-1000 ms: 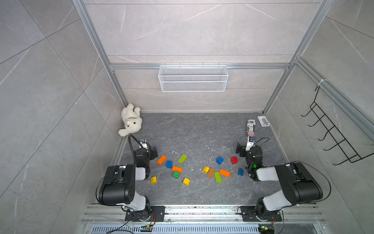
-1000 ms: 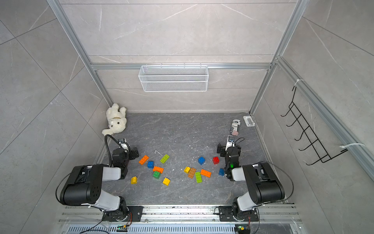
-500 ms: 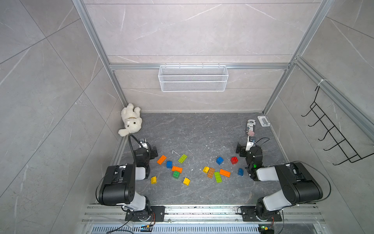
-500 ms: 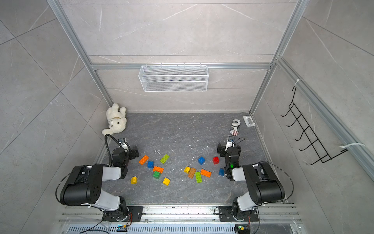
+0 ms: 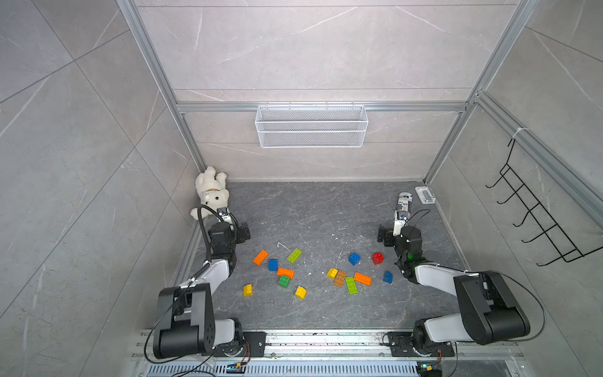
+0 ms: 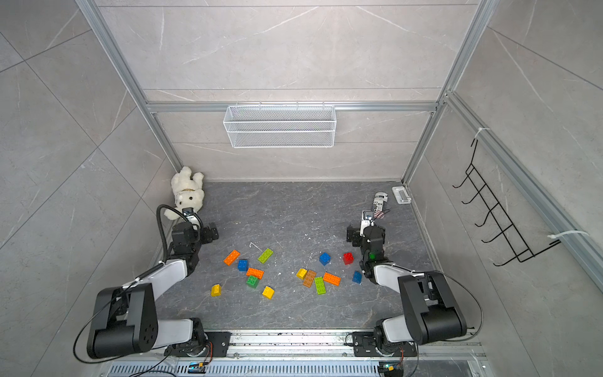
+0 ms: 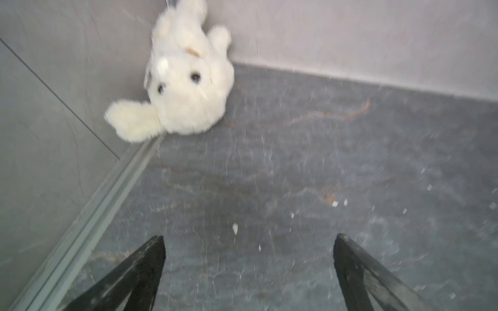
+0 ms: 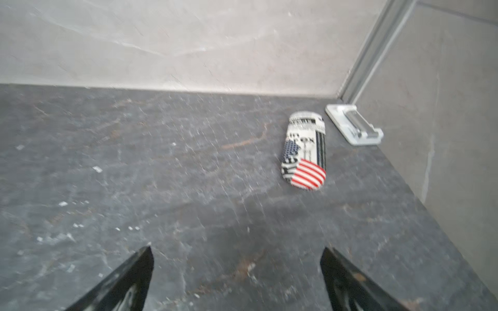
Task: Assemble a fork with lego
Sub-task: Move the lego brick at the center of the board.
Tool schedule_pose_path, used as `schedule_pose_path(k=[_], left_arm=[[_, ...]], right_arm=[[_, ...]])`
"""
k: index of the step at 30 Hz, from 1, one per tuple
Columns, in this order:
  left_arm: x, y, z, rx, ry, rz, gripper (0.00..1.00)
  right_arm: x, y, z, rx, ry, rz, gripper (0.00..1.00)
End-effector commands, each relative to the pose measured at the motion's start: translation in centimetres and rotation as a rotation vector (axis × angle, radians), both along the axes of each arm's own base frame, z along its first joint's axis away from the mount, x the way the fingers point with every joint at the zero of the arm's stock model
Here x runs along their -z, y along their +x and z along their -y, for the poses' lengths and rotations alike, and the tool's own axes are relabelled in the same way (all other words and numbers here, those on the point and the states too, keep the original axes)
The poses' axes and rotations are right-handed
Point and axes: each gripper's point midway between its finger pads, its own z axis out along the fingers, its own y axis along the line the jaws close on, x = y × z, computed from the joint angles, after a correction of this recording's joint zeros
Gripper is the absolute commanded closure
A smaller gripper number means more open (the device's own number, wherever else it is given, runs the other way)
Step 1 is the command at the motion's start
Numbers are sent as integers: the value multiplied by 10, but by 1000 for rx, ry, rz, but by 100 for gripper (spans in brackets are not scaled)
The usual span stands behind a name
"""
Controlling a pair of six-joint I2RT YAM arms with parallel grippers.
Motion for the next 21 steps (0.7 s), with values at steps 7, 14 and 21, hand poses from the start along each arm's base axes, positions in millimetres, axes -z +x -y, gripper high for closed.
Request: schedule_pose_path(k=[7,14,21], left_arm=[[-11,-55,24,-30,-312,-144,2],[0,-82,45,-16,-497,-151,6],[24,-91,49,-27,-538,-203,6]], right_arm=[[-29,-39,-167,-582,42,-206,3],[-18,-98,-295,-995,44,-263,11],[7,-133,-365,-1263,-137,-320,18]])
